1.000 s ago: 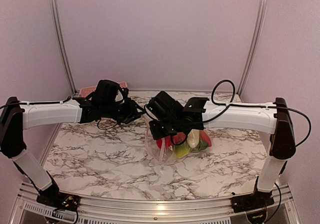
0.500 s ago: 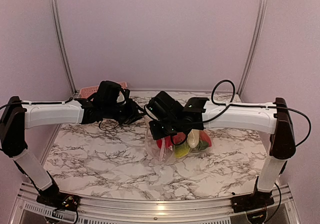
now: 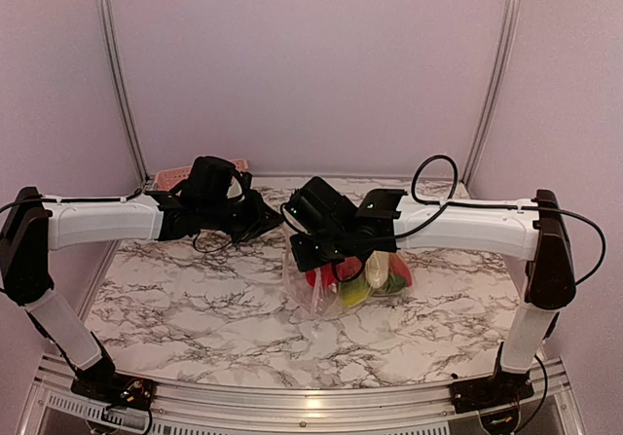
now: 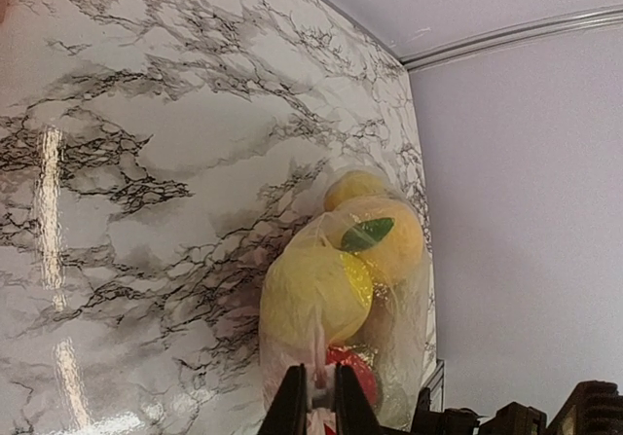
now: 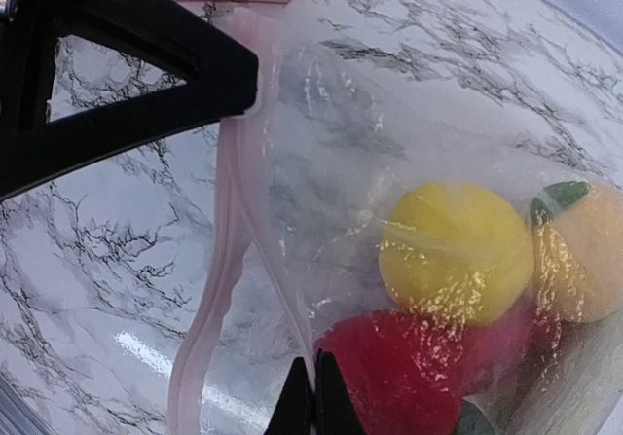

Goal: Open the zip-top bag and remove the fake food
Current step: Unzip the zipper food storage bag at the center of the board.

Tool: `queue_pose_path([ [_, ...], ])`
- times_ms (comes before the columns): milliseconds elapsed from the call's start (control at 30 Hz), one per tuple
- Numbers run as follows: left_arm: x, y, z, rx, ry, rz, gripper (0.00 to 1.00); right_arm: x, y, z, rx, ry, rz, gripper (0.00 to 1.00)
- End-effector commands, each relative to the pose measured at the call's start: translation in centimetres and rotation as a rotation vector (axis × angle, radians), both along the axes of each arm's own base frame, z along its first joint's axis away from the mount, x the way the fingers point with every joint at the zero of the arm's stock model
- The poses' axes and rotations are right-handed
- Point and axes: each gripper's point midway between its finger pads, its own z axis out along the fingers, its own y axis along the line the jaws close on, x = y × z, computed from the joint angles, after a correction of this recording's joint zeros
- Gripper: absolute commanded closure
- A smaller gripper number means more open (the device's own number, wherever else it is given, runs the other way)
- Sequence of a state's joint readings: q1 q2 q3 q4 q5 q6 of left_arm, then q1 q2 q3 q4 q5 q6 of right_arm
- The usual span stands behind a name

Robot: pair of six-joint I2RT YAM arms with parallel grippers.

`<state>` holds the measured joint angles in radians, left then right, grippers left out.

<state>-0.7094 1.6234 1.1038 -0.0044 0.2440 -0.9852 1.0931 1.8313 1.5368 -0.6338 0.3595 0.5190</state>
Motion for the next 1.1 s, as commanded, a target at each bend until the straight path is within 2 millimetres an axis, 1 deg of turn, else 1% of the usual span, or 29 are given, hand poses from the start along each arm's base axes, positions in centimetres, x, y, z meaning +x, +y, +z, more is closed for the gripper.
queue_pose_path([
  [0, 1.0, 0.1, -0.3, 0.000, -0.009, 0.016, 0.96, -0.4, 0.6, -0.2, -0.002, 0.007, 0.022, 1.00],
  [267, 3.0, 1.4, 0.1, -0.001, -0.014, 0.059, 0.96, -1.2, 0.2, -1.9, -0.011, 0.049, 0.035, 1.00],
  [400, 3.9, 1.8, 0.0, 0.001, -0.013, 0.071, 0.96, -1.5, 0.1, -2.4, -0.014, 0.061, 0.040, 1.00],
  [667, 5.5, 2.6, 0.1, 0.006, -0.027, 0.094, 0.96, -1.7, -0.1, -2.7, -0.020, 0.068, 0.040, 1.00],
  [700, 5.4, 2.9, -0.4, 0.022, -0.009, 0.094, 0.96, -1.7, -0.1, -2.7, -0.022, 0.067, 0.040, 1.00],
  [800, 5.9, 3.2, -0.6, 0.033, -0.007, 0.097, 0.96, -1.7, -0.2, -2.8, -0.026, 0.067, 0.039, 1.00],
  [967, 6.7, 3.9, -0.4, 0.035, -0.015, 0.108, 0.96, -1.7, -0.4, -2.9, -0.036, 0.067, 0.035, 1.00],
  [1067, 6.8, 3.7, -0.2, 0.041, -0.025, 0.091, 0.95, -1.6, -0.4, -2.8, -0.037, 0.064, 0.033, 1.00],
])
